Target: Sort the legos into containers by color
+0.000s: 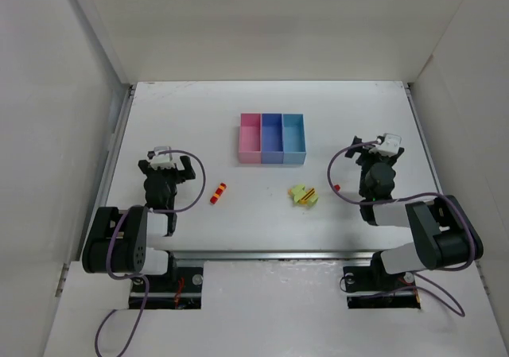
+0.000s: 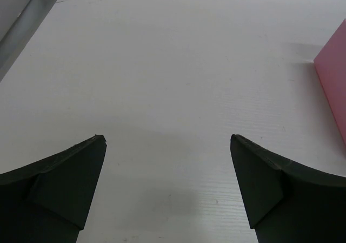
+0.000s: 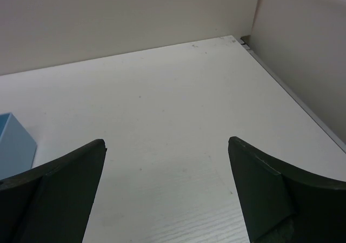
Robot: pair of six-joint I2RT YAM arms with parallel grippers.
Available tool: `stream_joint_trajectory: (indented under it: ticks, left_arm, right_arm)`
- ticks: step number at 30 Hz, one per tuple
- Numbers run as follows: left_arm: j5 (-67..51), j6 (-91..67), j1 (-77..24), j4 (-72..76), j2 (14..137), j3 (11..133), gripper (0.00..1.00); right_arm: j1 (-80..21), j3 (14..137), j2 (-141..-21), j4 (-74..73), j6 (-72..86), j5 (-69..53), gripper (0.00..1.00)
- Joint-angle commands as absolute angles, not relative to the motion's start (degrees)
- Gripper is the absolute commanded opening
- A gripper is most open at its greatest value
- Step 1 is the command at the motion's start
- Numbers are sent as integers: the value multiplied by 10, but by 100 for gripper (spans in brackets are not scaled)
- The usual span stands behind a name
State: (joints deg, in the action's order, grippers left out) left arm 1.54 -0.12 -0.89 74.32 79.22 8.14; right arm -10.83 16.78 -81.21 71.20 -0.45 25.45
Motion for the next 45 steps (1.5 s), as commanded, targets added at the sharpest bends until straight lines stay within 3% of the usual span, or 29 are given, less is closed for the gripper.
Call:
stream_joint_trajectory:
  ticks: [1,9,10,12,13,14,16,18,21,23,24,27,32,36,42,45]
  left_arm:
    - [9,-8,-5,867,791,97,100]
    - [-9,20,-22,884,782,84,100]
    - [-47,29,-22,857,765,84,100]
    - [-86,37,-11,743,684,154,100]
    - [-164,61,-11,559,660,201,100]
    - [-226,184,-11,464,650,253,100]
    - [-261,247,-27,252,657,402,100]
    - [-210,272,-34,158,678,487,100]
    - [-164,370,-53,13,707,607,100]
    - [-122,426,-67,-4,706,632,100]
    - [-60,416,-67,9,706,639,100]
    - [63,320,-80,32,700,660,100]
    - [15,323,-92,-60,705,698,100]
    - [-35,305,-98,-99,684,672,100]
    - [-50,305,-103,-105,669,643,100]
    - [-34,305,-103,-83,669,637,100]
  right_arm:
    - [-105,165,-812,751,-5,248,100]
    - [-118,205,-757,686,-18,263,100]
    - [-128,239,-732,522,-13,298,100]
    - [-128,366,-696,373,-23,323,100]
    - [-128,402,-680,287,-62,314,100]
    - [-128,434,-674,248,-76,306,100]
    - [-128,525,-674,167,-62,316,100]
    - [-128,604,-669,19,-20,302,100]
    - [-128,656,-679,-161,5,169,100]
    - [-117,716,-745,-263,63,136,100]
    - [-117,736,-774,-361,83,109,100]
    - [-117,780,-871,-465,96,66,97]
    - [-133,759,-909,-480,106,71,84]
    - [-133,730,-914,-480,98,71,78]
    - [-133,677,-951,-453,80,49,63]
    - [-133,671,-957,-441,73,42,62]
